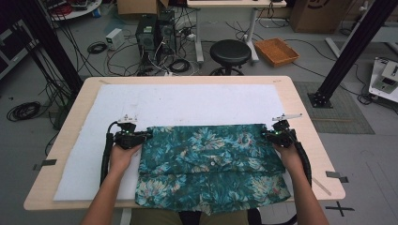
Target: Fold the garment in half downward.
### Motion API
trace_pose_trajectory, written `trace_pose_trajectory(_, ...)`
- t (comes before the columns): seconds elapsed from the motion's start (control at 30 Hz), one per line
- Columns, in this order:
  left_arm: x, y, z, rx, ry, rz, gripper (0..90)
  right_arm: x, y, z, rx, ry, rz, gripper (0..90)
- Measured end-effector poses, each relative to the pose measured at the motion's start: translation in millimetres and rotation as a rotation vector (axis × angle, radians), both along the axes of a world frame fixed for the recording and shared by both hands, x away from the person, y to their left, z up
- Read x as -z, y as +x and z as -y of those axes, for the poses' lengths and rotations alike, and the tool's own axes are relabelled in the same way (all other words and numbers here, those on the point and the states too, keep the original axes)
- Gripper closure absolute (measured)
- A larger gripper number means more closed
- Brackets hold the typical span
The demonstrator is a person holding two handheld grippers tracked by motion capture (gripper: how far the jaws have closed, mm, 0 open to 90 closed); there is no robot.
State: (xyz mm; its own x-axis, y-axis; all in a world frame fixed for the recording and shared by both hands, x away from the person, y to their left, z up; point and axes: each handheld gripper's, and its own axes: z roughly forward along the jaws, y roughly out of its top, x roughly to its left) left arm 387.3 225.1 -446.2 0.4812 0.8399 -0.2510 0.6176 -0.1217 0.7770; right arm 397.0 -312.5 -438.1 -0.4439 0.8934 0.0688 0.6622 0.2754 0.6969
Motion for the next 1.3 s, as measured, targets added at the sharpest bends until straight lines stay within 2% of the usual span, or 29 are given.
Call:
trace_pose_trajectory(0.13,-8.2,15.0,0.8,-0.023,-0.034,0.020,86.0,-4.3,9.5,7.5,0.012,0.064,0.066,87.8)
trace_pose_trajectory(0.2,-11.9,26.4,2.2,-0.030,-0.043,0.024,86.0,-4.9,18.0,7.9,0.032,0.067,0.075,87.9)
trace_pose_trajectory(0.23,-11.9,26.4,2.2,-0.030,-0.043,0.024,85.9,-4.9,18.0,7.9,0.032,0.067,0.075,87.9)
trace_pose_trajectory(0.27,-13.9,38.7,3.5,-0.047,-0.065,0.034,85.9,-5.2,22.8,7.4,0.037,0.062,0.084,87.8)
trace_pose_trajectory(0.3,-14.1,43.7,3.9,-0.049,-0.070,0.034,85.9,-5.7,33.1,7.4,0.057,0.066,0.110,87.8)
trace_pose_trajectory(0.37,-12.7,51.8,6.0,-0.062,-0.074,0.052,85.8,-5.3,42.1,8.4,0.080,0.080,0.108,87.8)
trace_pose_trajectory(0.4,-11.9,56.3,6.6,-0.063,-0.073,0.039,85.8,-4.7,45.9,8.7,0.091,0.093,0.107,87.8)
trace_pose_trajectory(0.53,-9.5,69.0,10.9,-0.071,-0.060,0.033,85.7,-3.2,58.0,9.7,0.118,0.111,0.109,87.8)
trace_pose_trajectory(0.6,-7.7,70.0,11.9,-0.074,-0.066,0.039,85.4,-2.6,60.3,8.5,0.128,0.112,0.105,87.7)
trace_pose_trajectory(0.63,-6.8,70.1,11.6,-0.073,-0.055,0.038,84.6,-2.2,60.5,7.8,0.129,0.111,0.109,87.6)
trace_pose_trajectory(0.67,-6.3,69.9,10.6,-0.074,-0.056,0.036,81.4,-2.3,60.1,7.0,0.131,0.100,0.108,86.6)
trace_pose_trajectory(0.73,-6.9,68.8,7.3,-0.078,-0.088,0.013,66.0,-2.9,59.0,7.0,0.146,0.100,0.112,77.2)
trace_pose_trajectory(0.77,-9.3,66.1,6.3,-0.075,-0.085,0.013,60.5,-4.0,58.1,7.4,0.147,0.100,0.117,72.3)
trace_pose_trajectory(0.83,-13.1,57.5,6.4,-0.066,-0.079,0.063,58.6,-9.3,53.9,7.9,0.151,0.109,0.131,61.7)
trace_pose_trajectory(0.87,-15.2,52.2,6.0,-0.058,-0.089,0.080,58.6,-11.7,51.8,7.4,0.146,0.112,0.135,60.7)
trace_pose_trajectory(0.93,-19.1,40.5,5.1,-0.026,-0.094,0.100,57.6,-19.6,42.3,3.8,0.115,0.103,0.167,57.4)
trace_pose_trajectory(0.97,-20.7,35.2,5.4,-0.009,-0.088,0.108,57.6,-22.7,37.2,1.9,0.090,0.111,0.180,56.2)
trace_pose_trajectory(1.03,-22.8,25.4,6.3,0.022,-0.098,0.117,57.6,-25.9,26.3,-3.8,0.021,0.152,0.175,54.4)
trace_pose_trajectory(1.07,-24.0,18.8,7.3,0.043,-0.095,0.129,57.6,-26.0,22.2,-6.7,-0.008,0.165,0.167,52.5)
trace_pose_trajectory(1.13,-25.2,11.2,9.8,0.080,-0.115,0.125,57.6,-22.6,10.3,-17.4,-0.095,0.211,0.120,50.8)
trace_pose_trajectory(1.23,-26.9,0.8,18.2,0.121,-0.114,0.134,56.0,-16.8,0.1,-33.3,-0.185,0.225,0.066,46.8)
trace_pose_trajectory(1.3,-28.0,-2.6,25.9,0.158,-0.121,0.124,53.2,-14.5,-3.9,-44.7,-0.232,0.203,0.041,45.7)
